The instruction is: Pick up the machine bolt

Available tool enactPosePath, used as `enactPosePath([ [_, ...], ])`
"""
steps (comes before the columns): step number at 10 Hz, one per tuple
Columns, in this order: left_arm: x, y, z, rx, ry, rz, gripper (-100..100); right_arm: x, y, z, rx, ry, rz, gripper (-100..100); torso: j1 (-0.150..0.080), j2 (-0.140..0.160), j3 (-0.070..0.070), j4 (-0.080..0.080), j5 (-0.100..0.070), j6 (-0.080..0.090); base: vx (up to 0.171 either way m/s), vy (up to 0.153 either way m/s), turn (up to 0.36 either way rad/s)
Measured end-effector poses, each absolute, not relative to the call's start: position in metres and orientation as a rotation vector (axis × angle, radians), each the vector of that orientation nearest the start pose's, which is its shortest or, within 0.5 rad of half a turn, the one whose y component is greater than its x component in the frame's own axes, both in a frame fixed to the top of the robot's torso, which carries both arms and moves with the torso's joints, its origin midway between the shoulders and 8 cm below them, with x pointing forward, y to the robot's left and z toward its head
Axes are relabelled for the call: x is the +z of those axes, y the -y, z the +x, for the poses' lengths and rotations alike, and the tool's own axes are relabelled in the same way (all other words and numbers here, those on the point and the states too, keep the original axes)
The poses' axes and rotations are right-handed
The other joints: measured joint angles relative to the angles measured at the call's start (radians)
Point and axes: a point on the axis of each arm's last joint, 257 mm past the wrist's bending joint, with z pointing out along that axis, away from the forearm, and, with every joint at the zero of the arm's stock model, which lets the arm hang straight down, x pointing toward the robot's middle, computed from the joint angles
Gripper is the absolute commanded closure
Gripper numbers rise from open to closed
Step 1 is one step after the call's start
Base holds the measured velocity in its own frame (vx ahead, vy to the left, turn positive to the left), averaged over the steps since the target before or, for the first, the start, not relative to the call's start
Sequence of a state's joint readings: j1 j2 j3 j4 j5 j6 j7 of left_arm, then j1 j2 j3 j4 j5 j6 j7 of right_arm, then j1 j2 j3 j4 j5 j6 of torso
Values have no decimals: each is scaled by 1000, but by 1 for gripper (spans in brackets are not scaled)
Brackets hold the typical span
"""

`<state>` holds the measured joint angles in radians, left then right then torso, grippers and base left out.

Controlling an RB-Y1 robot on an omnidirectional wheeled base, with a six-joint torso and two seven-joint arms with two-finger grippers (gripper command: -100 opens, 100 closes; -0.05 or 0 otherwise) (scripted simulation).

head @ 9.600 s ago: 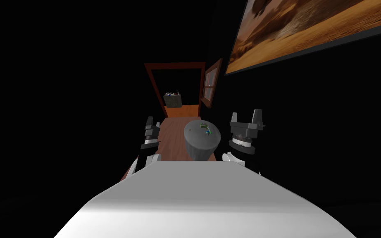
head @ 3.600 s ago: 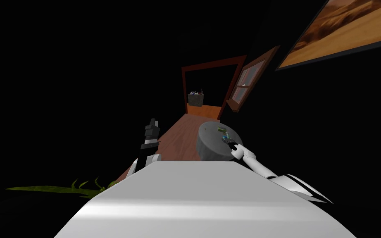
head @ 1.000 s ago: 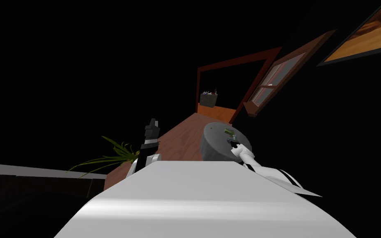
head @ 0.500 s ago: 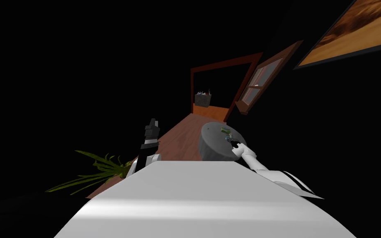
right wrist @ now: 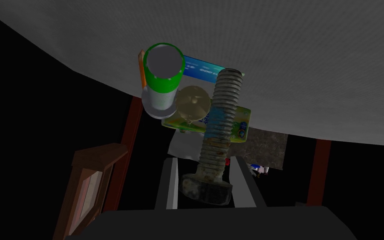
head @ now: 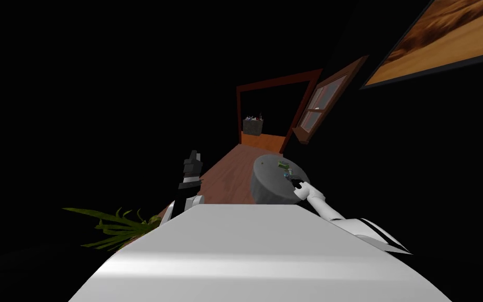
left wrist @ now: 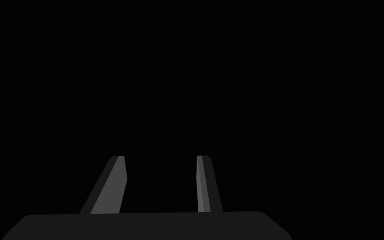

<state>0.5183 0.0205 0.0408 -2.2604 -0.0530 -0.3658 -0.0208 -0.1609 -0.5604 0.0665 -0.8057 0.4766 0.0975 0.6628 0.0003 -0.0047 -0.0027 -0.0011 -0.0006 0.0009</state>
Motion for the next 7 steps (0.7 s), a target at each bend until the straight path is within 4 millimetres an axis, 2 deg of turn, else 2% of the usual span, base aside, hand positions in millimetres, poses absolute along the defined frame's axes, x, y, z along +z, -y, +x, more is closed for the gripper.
enactPosePath([
  [4, -17, -296, 365, -1156, -775, -735, 0, -436, 520, 463, -381, -2166, 101, 100, 0, 0, 0, 0, 0, 0, 49, 34, -131],
  [6, -17, -296, 365, -1157, -775, -735, 0, -439, 508, 460, -354, -2178, 75, 100, 1, 0, 0, 0, 0, -1, 27, 31, -51],
  [7, -17, -296, 365, -1157, -775, -735, 0, -439, 507, 460, -352, -2179, 75, 0, -1, 1, 1, 1, 0, -1, 0, 0, 0],
])
